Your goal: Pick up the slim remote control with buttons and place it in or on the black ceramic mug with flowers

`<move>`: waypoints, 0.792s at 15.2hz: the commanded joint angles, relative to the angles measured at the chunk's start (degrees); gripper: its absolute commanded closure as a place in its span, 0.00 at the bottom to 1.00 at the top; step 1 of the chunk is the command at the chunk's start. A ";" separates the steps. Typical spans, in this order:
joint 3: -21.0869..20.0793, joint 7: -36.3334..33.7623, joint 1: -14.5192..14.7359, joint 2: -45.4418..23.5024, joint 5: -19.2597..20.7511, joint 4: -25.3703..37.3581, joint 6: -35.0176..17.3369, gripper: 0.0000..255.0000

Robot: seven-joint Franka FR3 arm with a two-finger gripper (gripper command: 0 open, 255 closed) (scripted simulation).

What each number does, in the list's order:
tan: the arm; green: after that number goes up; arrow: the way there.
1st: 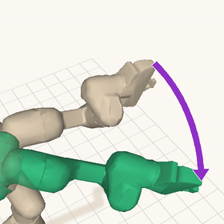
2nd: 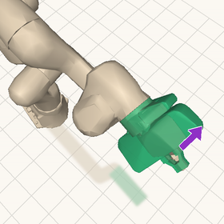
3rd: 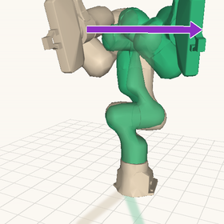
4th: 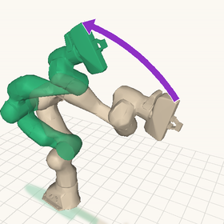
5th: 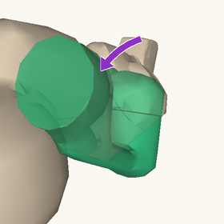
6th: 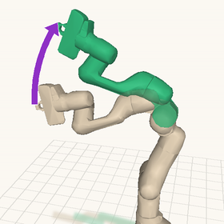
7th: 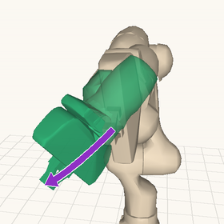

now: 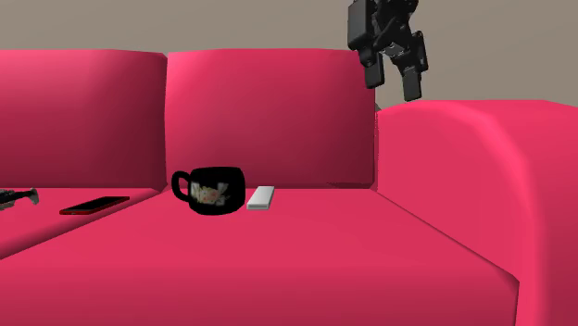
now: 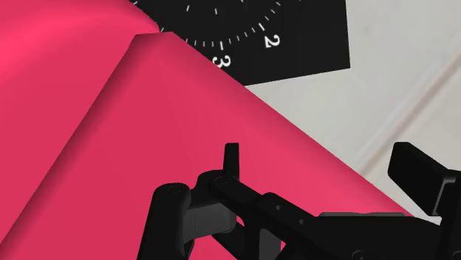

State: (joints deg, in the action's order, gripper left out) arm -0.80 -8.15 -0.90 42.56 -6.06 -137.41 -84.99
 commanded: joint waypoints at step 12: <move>-2.43 -6.75 -2.53 -20.96 0.90 5.93 -18.44 0.00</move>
State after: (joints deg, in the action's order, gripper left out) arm -3.21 -14.37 -3.10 23.76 -5.44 -132.66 -102.06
